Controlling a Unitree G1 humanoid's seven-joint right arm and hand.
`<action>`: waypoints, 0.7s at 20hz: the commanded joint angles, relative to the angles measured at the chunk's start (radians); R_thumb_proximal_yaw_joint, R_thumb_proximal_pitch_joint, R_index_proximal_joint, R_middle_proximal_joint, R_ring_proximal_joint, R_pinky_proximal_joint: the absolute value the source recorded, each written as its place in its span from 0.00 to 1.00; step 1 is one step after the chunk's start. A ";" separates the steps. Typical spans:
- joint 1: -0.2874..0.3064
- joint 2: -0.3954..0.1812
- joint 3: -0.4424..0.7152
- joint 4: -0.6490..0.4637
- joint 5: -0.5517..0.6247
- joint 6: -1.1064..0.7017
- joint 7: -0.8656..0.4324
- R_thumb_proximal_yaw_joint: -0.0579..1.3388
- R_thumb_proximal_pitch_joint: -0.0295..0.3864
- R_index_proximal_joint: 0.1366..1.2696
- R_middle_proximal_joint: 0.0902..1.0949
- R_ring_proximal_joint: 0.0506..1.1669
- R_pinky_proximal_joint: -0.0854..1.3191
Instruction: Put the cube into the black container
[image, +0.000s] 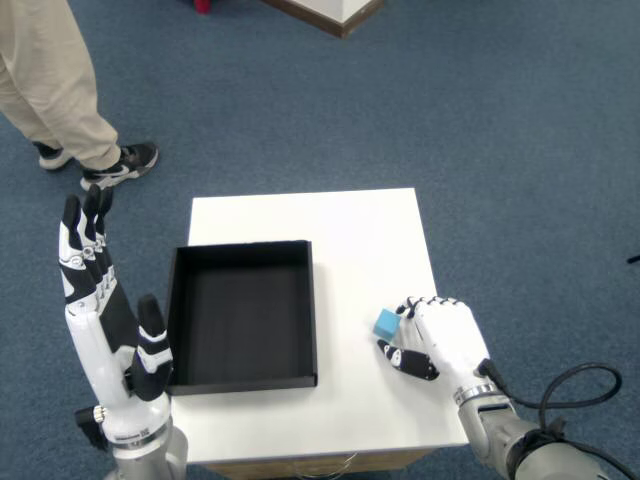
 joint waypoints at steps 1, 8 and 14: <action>-0.030 -0.011 -0.004 0.021 0.012 0.015 -0.018 0.50 0.11 0.43 0.56 0.50 0.50; -0.023 -0.006 0.003 0.021 0.009 0.036 -0.007 0.49 0.10 0.44 0.58 0.51 0.51; -0.029 0.000 0.012 0.021 0.001 0.040 -0.011 0.49 0.10 0.44 0.59 0.52 0.52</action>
